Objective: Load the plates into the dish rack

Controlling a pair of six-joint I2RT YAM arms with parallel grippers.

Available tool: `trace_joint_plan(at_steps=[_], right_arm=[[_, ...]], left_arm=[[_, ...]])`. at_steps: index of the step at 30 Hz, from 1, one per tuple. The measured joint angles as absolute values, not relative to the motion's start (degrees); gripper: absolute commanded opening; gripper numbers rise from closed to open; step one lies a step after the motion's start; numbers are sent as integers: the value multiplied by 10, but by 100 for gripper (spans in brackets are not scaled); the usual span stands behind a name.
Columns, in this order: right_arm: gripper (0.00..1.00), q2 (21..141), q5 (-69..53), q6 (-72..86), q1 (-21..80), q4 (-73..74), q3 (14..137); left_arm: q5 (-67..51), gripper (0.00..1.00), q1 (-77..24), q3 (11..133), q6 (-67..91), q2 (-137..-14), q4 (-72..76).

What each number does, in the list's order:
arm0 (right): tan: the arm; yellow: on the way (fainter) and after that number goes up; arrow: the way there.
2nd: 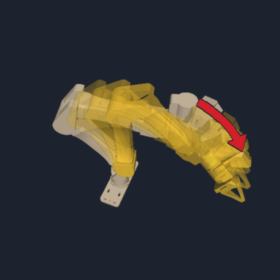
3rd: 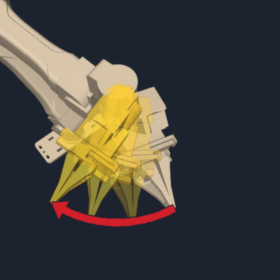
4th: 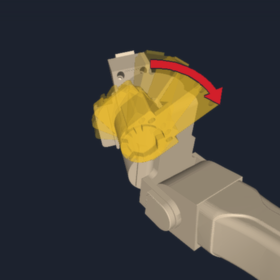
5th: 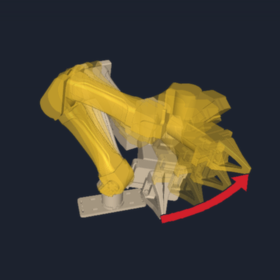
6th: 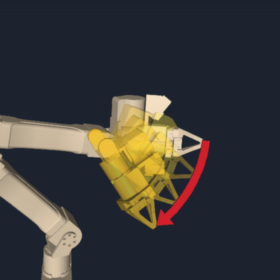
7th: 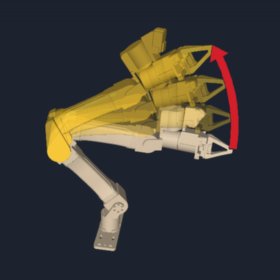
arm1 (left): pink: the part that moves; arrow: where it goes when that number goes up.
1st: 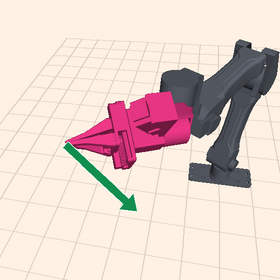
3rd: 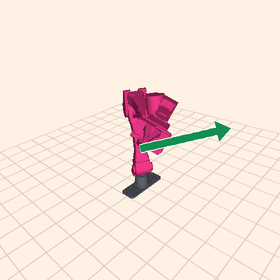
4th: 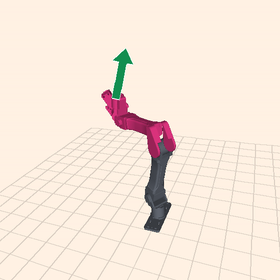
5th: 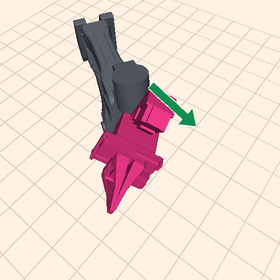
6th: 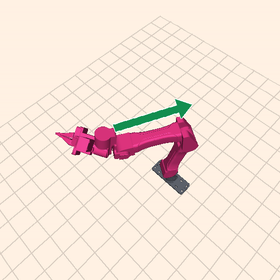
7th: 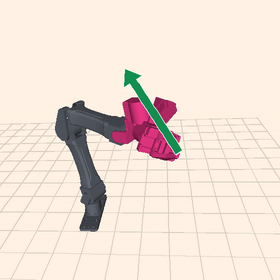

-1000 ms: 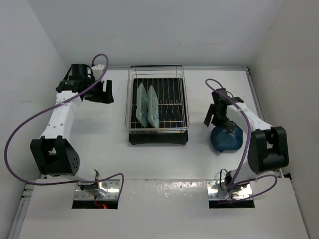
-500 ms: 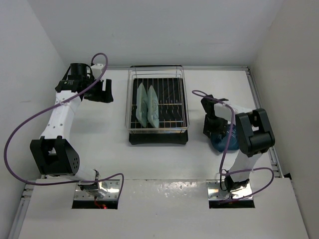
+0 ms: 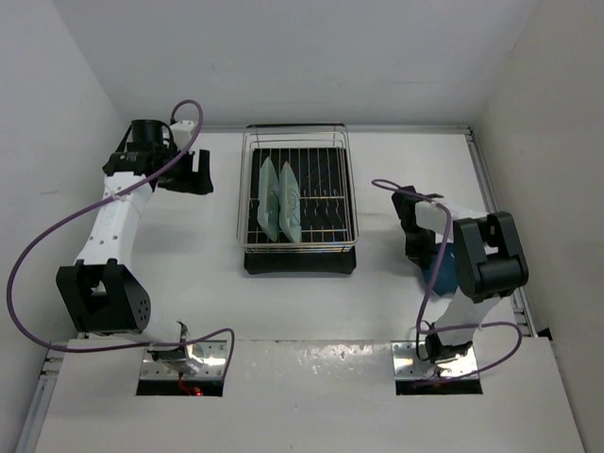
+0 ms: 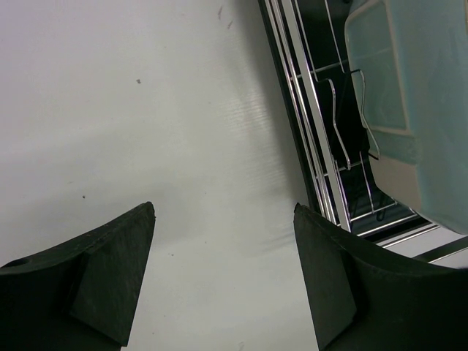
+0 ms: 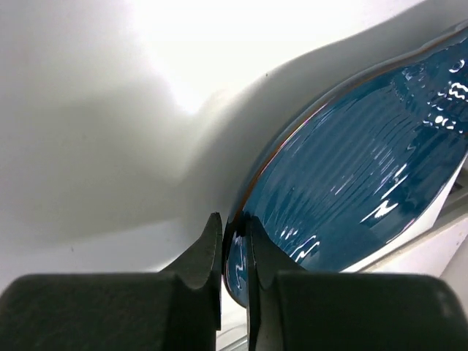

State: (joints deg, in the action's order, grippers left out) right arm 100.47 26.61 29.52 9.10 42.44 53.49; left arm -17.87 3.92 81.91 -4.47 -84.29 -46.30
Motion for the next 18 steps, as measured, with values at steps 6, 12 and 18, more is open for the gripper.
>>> trace_joint_plan(at_steps=[6,12,18], right_arm=[[0,846,228,279,93,382,473],[0,651,115,296,54,276,437],[0,611,39,300,22,257,418]], left_arm=[[-180,81,41,819,-45,-839,-463],[-182,81,46,819,-45,-839,-463],[-183,81,46,819,-45,-839,-463]])
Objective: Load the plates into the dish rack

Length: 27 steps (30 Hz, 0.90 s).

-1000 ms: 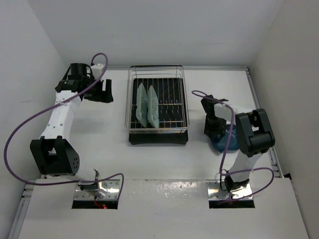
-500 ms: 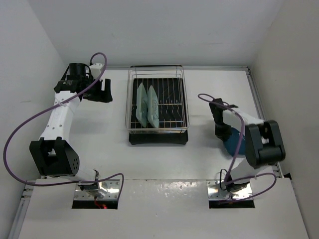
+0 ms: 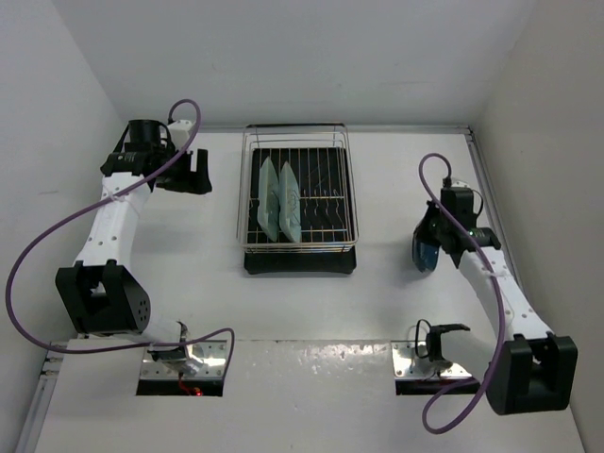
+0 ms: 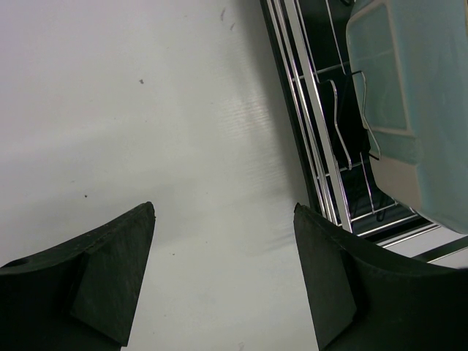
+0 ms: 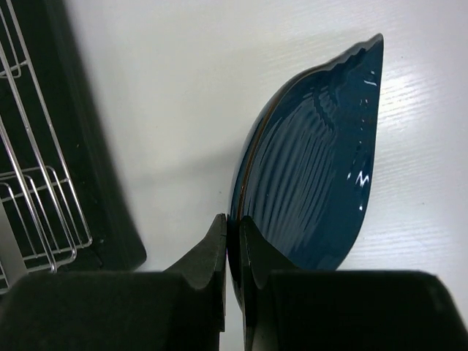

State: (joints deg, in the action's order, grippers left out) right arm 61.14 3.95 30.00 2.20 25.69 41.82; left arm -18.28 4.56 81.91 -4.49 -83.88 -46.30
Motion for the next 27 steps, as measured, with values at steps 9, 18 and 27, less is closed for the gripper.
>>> trace_joint_plan(at_steps=[9,18,27], right_arm=[[0,573,-23,298,5,268,442],[0,574,-85,298,26,236,601],[0,643,-104,377,206,99,623]], left_arm=[[-183,81,46,819,-45,-839,-463],[-183,81,46,819,-45,-839,-463],[-183,81,46,819,-44,-839,-463]])
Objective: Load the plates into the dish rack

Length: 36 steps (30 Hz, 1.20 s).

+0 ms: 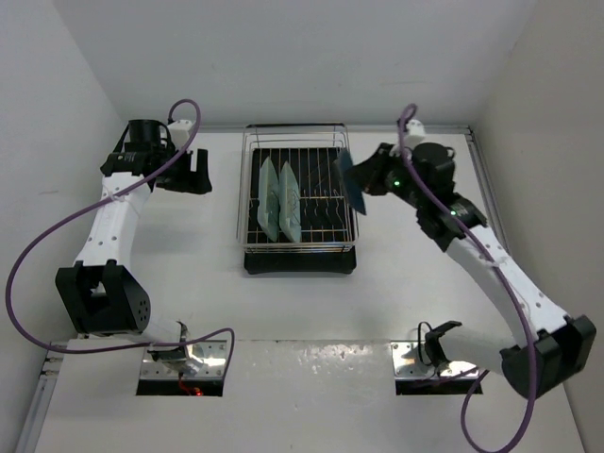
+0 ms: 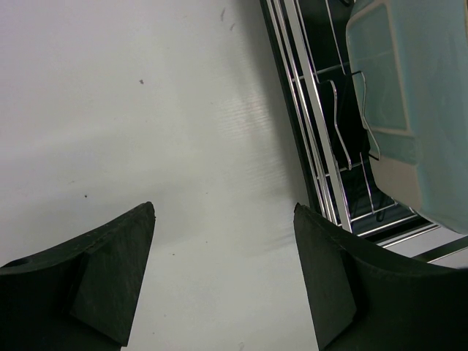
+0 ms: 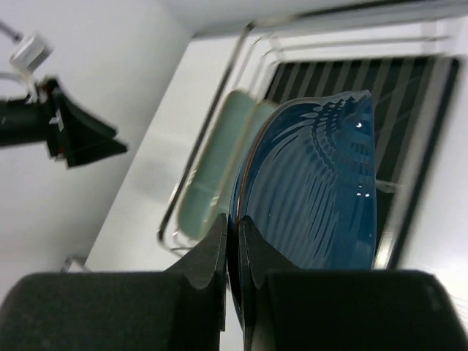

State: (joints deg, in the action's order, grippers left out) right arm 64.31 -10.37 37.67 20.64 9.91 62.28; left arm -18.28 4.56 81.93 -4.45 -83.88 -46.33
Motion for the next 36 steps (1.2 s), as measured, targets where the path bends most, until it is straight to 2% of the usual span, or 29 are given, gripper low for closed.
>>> trace_joint_plan(at_steps=[5,9,21,28,36], right_arm=[[0,717,-64,398,318,38,623],[0,756,-20,409,366,-3,623],[0,792,120,458,386,-116,623],[0,800,196,506,432,-171,596],[0,802,263,514,457,-186,563]], left_arm=[[-183,81,49,820,-44,-838,-463],[-183,81,51,820,-44,-833,-464],[-185,81,57,820,-44,-829,-464],[-186,81,57,820,-44,-829,-465],[-187,81,57,820,-44,-829,-467]])
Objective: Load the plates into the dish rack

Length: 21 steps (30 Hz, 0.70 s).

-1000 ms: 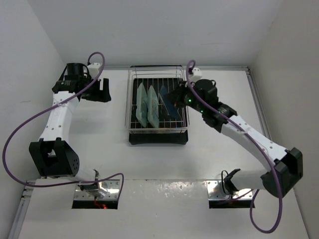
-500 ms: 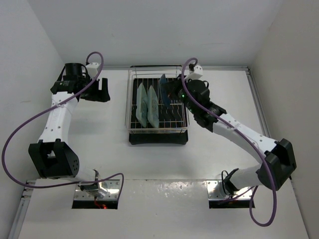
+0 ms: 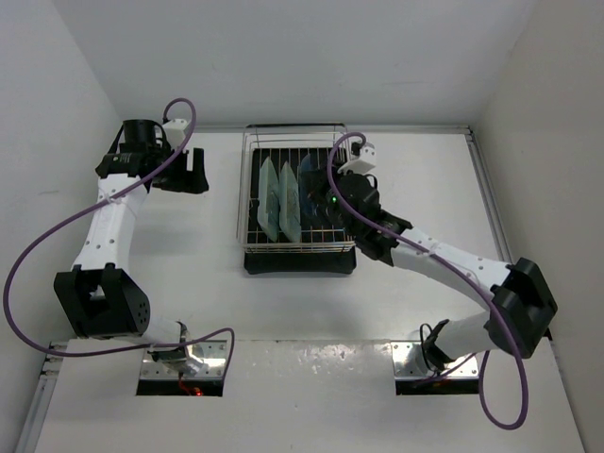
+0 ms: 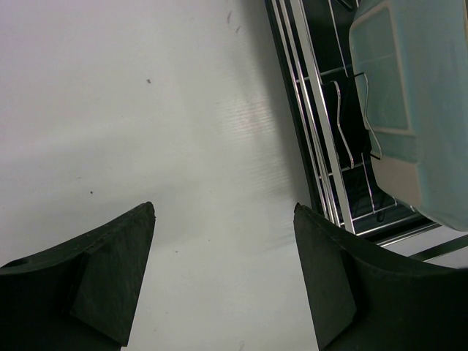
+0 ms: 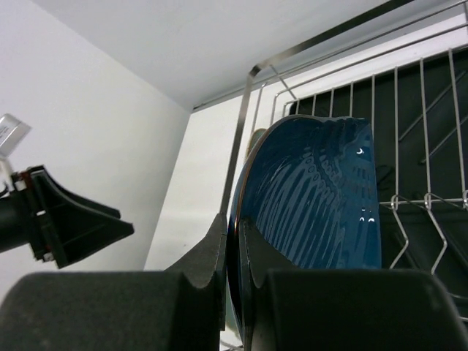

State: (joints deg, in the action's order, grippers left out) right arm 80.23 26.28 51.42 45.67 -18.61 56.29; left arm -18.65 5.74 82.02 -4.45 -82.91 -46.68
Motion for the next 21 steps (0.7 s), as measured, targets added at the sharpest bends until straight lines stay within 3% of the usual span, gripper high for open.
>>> trace_joint_plan(at_steps=[21], right_arm=[[0,836,294,571,437,-228,524]], left_arm=[[-187,81,57,820,-44,-829,-467]])
